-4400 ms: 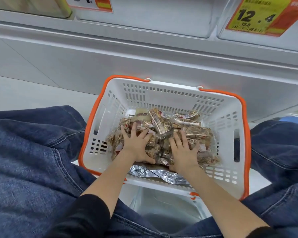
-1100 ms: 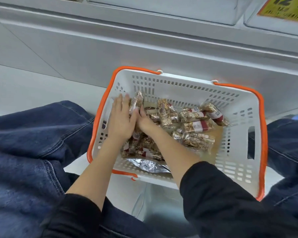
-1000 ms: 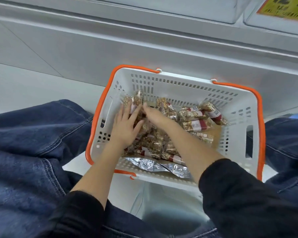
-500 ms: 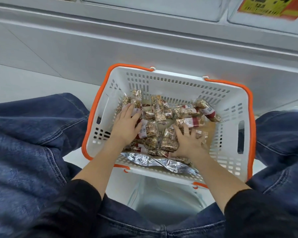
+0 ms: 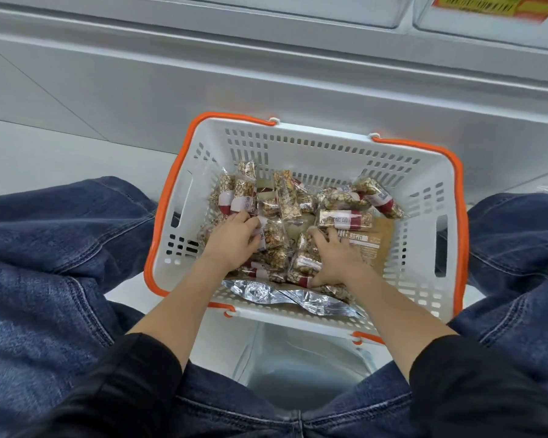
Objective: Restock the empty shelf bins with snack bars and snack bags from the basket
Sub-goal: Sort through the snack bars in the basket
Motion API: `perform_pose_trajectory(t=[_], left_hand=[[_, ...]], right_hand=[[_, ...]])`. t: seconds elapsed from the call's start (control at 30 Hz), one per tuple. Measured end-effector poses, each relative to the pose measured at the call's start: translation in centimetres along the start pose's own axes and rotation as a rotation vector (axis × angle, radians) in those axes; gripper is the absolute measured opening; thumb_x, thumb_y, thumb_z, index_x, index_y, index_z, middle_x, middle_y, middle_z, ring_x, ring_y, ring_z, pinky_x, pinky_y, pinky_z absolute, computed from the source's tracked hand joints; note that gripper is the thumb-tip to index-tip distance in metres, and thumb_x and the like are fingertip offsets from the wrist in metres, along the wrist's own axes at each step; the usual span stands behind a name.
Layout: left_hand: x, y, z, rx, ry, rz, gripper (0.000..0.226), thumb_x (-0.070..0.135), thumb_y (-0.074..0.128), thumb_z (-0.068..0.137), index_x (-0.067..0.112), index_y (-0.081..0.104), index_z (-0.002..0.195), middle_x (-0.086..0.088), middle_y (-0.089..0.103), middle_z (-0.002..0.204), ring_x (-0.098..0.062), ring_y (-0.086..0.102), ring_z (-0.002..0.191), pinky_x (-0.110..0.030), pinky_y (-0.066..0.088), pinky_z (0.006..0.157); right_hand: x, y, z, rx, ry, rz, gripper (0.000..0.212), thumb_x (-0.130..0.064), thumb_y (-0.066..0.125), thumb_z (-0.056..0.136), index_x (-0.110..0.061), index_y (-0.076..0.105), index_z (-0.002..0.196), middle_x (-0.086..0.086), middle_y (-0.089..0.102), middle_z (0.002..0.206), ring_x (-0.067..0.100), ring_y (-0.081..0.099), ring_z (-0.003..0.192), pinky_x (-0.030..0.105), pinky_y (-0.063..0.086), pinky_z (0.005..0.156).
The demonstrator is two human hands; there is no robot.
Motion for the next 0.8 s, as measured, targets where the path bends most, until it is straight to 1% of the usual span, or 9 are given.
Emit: perform_pose_trajectory(t=[0.13,0.2,0.27,0.37,0.47,0.57,0.67,0.73,0.8], left_hand=[[0.0,0.2,0.1,-0.044,-0.024,0.004,0.021,0.024,0.048,0.093,0.015,0.055,0.111,-0.004,0.055,0.106,-0.023,0.051,0.100,-0.036,0.047,0.072],[0.1,0.1,0.2,-0.050,-0.029,-0.011,0.021,0.025,0.049,0.092,0.015,0.054,0.110,-0.003,0.054,0.106,-0.023,0.054,0.096,-0.034,0.048,0.067],[0.2,0.0,0.3,-0.050,-0.026,-0.016,0.020,0.024,0.049,0.093,0.014,0.054,0.110,-0.003,0.054,0.107,-0.023,0.056,0.092,-0.032,0.046,0.062],[0.6,-0.4,0.3,-0.028,-0.044,-0.063,0.021,0.025,0.047,0.095,0.014,0.053,0.112,-0.002,0.053,0.109,-0.021,0.056,0.086,-0.033,0.048,0.061],[1.4,-1.7,0.6,0.013,-0.120,-0.256,0.024,0.029,0.050,0.096,0.014,0.057,0.113,-0.001,0.058,0.109,-0.015,0.057,0.077,-0.036,0.054,0.068],[2.4,-4.5,1.3,0.036,-0.286,-0.733,0.038,0.039,0.040,0.099,0.009,0.057,0.115,-0.005,0.064,0.102,-0.012,0.059,0.075,-0.025,0.049,0.063],[2.1,-7.5,1.6,0.198,-0.393,-1.062,0.041,0.040,0.030,0.102,0.013,0.050,0.125,-0.004,0.063,0.111,-0.013,0.061,0.092,-0.024,0.049,0.073],[0.8,-8.3,1.2,0.320,-0.331,-0.918,0.040,0.038,0.034,0.101,0.016,0.044,0.133,0.000,0.057,0.123,-0.013,0.056,0.105,-0.029,0.046,0.088],[-1.6,-7.3,0.4,0.287,-0.279,-0.608,0.054,0.041,0.040,0.098,0.020,0.028,0.146,-0.003,0.040,0.144,-0.021,0.041,0.129,-0.039,0.035,0.107]], right_hand=[[0.5,-0.9,0.5,0.023,-0.036,0.026,0.107,-0.046,0.079,0.066,-0.034,0.009,0.146,0.015,0.048,0.127,0.036,0.040,0.123,0.053,0.037,0.101],[1.3,-1.5,0.6,0.087,-0.049,0.081,0.098,-0.037,0.078,0.067,-0.032,0.016,0.143,0.005,0.056,0.095,0.029,0.051,0.103,0.044,0.046,0.085],[1.9,-1.9,0.4,0.146,-0.062,0.117,0.090,-0.036,0.077,0.066,-0.030,0.024,0.138,-0.002,0.054,0.073,0.020,0.055,0.078,0.034,0.045,0.063],[1.9,-2.6,0.0,0.207,-0.030,0.418,0.076,-0.032,0.077,0.068,-0.025,0.033,0.129,-0.002,0.056,0.079,0.012,0.057,0.060,0.022,0.041,0.043],[0.6,-5.3,-0.7,0.231,0.015,1.144,0.073,-0.022,0.078,0.070,-0.029,0.032,0.128,0.006,0.057,0.106,0.020,0.067,0.070,0.027,0.053,0.053],[-3.3,-8.5,-1.3,0.257,-0.025,1.500,0.083,-0.036,0.076,0.074,-0.024,0.027,0.139,0.006,0.057,0.114,0.020,0.066,0.083,0.033,0.058,0.069],[-9.2,-10.2,-0.9,0.221,-0.082,1.635,0.069,-0.043,0.060,0.087,-0.031,0.018,0.141,0.008,0.053,0.124,0.023,0.066,0.092,0.037,0.059,0.070],[-12.6,-9.7,-0.1,0.114,-0.125,1.553,0.055,-0.040,0.042,0.098,-0.028,0.017,0.145,0.012,0.038,0.145,0.031,0.052,0.121,0.050,0.048,0.096],[-14.2,-8.3,0.6,-0.011,-0.158,1.335,0.049,-0.034,0.033,0.102,-0.022,0.022,0.148,0.008,0.030,0.152,0.029,0.037,0.135,0.049,0.034,0.110]])
Point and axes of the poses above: each hand's wrist, its own z-axis towards the middle knuckle, its own y-axis out of the palm, x = y × z, the point moved 2 cm from there along z, towards the middle knuckle
